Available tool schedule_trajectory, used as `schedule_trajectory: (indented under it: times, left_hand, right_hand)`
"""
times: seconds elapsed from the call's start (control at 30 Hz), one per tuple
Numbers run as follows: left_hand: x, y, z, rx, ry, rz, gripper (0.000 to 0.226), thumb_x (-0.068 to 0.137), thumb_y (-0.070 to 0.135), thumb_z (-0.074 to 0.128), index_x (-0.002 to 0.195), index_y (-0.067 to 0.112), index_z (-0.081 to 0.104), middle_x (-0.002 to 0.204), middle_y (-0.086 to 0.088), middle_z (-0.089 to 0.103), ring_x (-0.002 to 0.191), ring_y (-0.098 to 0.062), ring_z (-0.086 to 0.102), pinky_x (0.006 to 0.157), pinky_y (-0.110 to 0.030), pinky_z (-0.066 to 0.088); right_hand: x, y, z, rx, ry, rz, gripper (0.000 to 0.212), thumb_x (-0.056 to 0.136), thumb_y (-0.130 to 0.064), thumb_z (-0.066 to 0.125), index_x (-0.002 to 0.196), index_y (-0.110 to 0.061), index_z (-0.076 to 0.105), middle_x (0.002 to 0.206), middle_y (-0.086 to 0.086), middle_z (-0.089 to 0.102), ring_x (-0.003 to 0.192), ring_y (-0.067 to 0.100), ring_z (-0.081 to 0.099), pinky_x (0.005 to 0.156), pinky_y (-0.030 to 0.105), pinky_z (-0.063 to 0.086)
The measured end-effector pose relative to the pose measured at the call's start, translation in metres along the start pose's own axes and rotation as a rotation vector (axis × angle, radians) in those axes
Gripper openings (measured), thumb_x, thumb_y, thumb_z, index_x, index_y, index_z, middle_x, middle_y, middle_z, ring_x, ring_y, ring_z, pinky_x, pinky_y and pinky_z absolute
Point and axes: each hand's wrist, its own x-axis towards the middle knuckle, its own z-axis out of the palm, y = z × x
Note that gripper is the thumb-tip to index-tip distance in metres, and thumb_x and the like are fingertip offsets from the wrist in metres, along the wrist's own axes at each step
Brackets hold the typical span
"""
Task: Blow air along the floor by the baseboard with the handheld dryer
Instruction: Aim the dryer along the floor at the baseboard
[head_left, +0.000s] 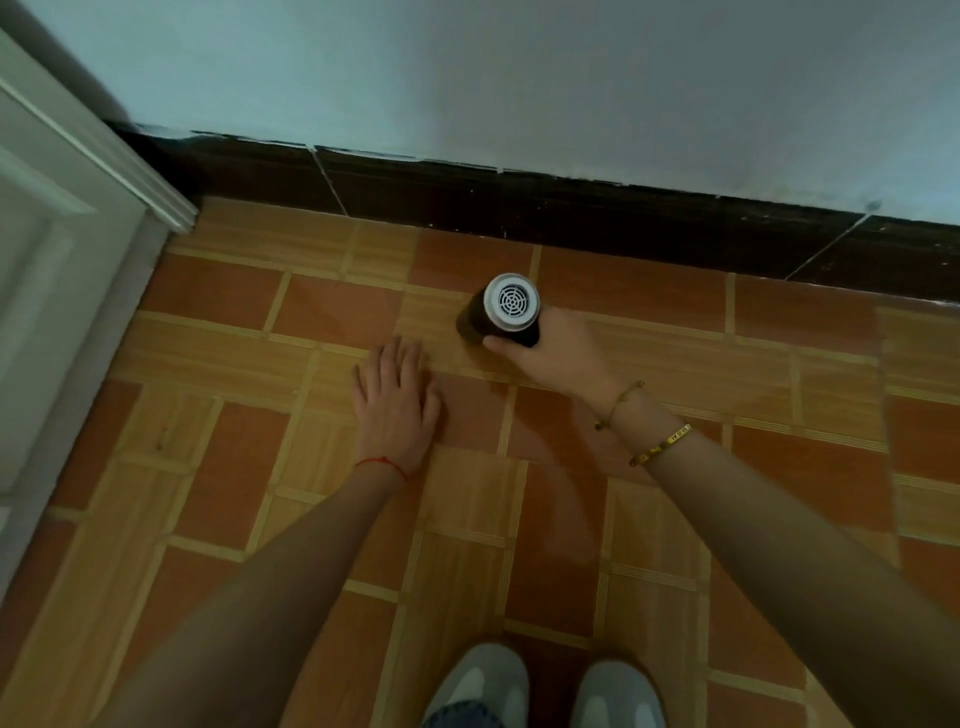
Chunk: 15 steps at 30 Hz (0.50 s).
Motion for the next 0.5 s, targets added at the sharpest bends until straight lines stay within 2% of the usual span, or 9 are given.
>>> schedule_trajectory:
  times: [0.1, 0.2, 0.3, 0.37, 0.43, 0.5]
  left_hand:
    - [-0.011, -0.019, -0.006, 0.032, 0.009, -0.048, 0.056, 0.101, 0.035, 0.042, 0.152, 0.014, 0.035, 0.158, -0.014, 0.033, 0.147, -0.035, 0.027, 0.118, -0.059, 0.022]
    - [-0.019, -0.034, -0.005, 0.024, -0.004, -0.126, 0.055, 0.102, 0.035, 0.041, 0.153, 0.014, 0.033, 0.160, -0.013, 0.028, 0.149, -0.034, 0.022, 0.121, -0.058, 0.017]
    - [-0.023, -0.045, -0.003, 0.024, -0.002, -0.187, 0.054, 0.103, 0.035, 0.039, 0.153, 0.014, 0.032, 0.162, -0.012, 0.025, 0.150, -0.032, 0.019, 0.122, -0.057, 0.014]
    - [-0.023, -0.048, -0.003, 0.030, 0.010, -0.230, 0.054, 0.103, 0.034, 0.039, 0.152, 0.013, 0.033, 0.162, -0.013, 0.025, 0.151, -0.033, 0.018, 0.122, -0.057, 0.012]
    - [-0.022, -0.051, -0.003, 0.019, 0.019, -0.276, 0.054, 0.103, 0.033, 0.040, 0.152, 0.012, 0.033, 0.162, -0.015, 0.024, 0.151, -0.034, 0.018, 0.122, -0.059, 0.011]
    - [-0.021, -0.058, -0.004, 0.017, 0.018, -0.288, 0.055, 0.103, 0.033, 0.039, 0.153, 0.013, 0.031, 0.162, -0.015, 0.022, 0.151, -0.033, 0.016, 0.122, -0.060, 0.009]
  right_hand:
    - [0.000, -0.019, 0.019, 0.019, -0.097, -0.053, 0.050, 0.084, -0.044, 0.070, 0.126, -0.019, 0.059, 0.115, 0.000, 0.068, 0.107, 0.015, 0.061, 0.076, 0.016, 0.039]
    - [0.004, -0.029, 0.030, -0.018, -0.111, -0.069, 0.050, 0.084, -0.046, 0.069, 0.125, -0.019, 0.060, 0.113, 0.000, 0.069, 0.105, 0.015, 0.062, 0.077, 0.020, 0.043]
    - [0.014, -0.030, 0.028, -0.007, -0.037, -0.040, 0.052, 0.085, -0.045, 0.069, 0.128, -0.016, 0.058, 0.116, 0.002, 0.069, 0.108, 0.017, 0.062, 0.081, 0.021, 0.046]
    - [0.024, -0.027, 0.022, -0.052, 0.053, -0.015, 0.059, 0.084, -0.050, 0.067, 0.132, -0.017, 0.054, 0.120, 0.002, 0.068, 0.110, 0.020, 0.062, 0.085, 0.028, 0.051]
    - [0.036, -0.025, 0.016, -0.113, 0.140, 0.015, 0.063, 0.083, -0.057, 0.064, 0.133, -0.019, 0.053, 0.119, 0.002, 0.068, 0.108, 0.023, 0.063, 0.083, 0.036, 0.054]
    - [0.048, -0.026, 0.016, -0.131, 0.200, 0.024, 0.063, 0.083, -0.058, 0.062, 0.132, -0.020, 0.053, 0.118, 0.003, 0.069, 0.107, 0.026, 0.064, 0.080, 0.034, 0.053]
